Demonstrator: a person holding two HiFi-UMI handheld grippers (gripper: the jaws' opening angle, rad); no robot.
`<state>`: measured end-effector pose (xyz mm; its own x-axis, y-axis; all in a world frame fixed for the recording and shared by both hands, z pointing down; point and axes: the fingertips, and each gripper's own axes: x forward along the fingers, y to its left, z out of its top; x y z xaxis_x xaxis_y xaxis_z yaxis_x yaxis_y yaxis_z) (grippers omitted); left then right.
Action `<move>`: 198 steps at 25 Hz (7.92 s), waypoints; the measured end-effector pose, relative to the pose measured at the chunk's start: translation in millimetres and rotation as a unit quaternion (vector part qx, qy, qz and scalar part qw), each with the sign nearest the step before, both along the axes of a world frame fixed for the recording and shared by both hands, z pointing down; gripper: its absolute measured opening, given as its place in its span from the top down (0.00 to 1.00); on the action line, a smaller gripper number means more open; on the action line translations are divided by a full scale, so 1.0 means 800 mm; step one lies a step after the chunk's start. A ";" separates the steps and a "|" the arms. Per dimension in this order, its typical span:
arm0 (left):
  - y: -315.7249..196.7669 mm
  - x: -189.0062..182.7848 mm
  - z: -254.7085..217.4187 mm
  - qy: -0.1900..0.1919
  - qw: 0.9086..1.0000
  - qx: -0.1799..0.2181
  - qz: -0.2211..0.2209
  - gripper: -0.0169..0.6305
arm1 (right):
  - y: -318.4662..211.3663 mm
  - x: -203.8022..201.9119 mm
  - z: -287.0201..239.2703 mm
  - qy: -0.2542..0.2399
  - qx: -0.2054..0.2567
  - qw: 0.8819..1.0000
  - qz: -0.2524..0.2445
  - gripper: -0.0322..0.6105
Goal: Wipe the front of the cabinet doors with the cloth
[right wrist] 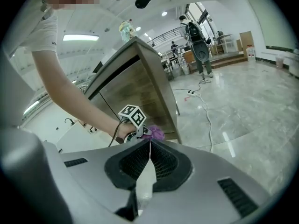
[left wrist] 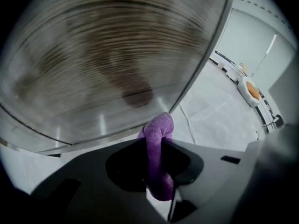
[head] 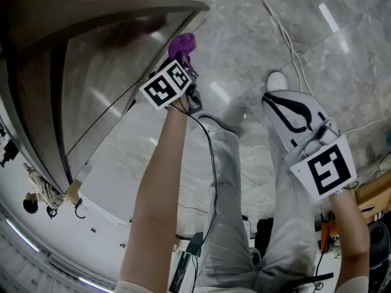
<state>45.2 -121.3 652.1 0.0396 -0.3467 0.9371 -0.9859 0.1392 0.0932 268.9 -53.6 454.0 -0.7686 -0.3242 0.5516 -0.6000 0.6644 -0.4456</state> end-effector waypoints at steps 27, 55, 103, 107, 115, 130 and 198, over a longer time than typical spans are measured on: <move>0.026 -0.153 0.062 -0.042 0.995 -0.018 -0.088 0.84 | -0.005 0.014 0.067 0.032 -0.030 0.998 0.044 0.91; 0.224 -0.274 -0.145 0.140 0.981 0.109 -0.082 0.84 | 0.105 -0.328 -0.100 0.000 0.018 0.999 -0.037 0.91; 0.240 -0.479 -0.429 0.024 0.922 0.381 -0.070 0.84 | 0.250 -0.566 -0.164 -0.004 0.063 0.986 -0.152 0.91; 0.279 -0.542 -0.424 0.005 0.924 0.372 -0.093 0.84 | 0.256 -0.604 -0.162 0.001 0.065 0.984 -0.164 0.91; 0.356 -0.652 -0.419 -0.033 0.917 0.363 -0.162 0.84 | 0.294 -0.678 -0.166 0.004 0.068 0.972 -0.224 0.91; 0.338 -0.512 -0.401 -0.013 0.922 0.356 -0.151 0.84 | 0.283 -0.599 -0.158 -0.013 0.043 0.966 -0.255 0.91; 0.188 -0.302 -0.222 0.025 0.966 0.236 -0.100 0.84 | 0.187 -0.373 -0.078 0.029 -0.012 0.983 -0.180 0.91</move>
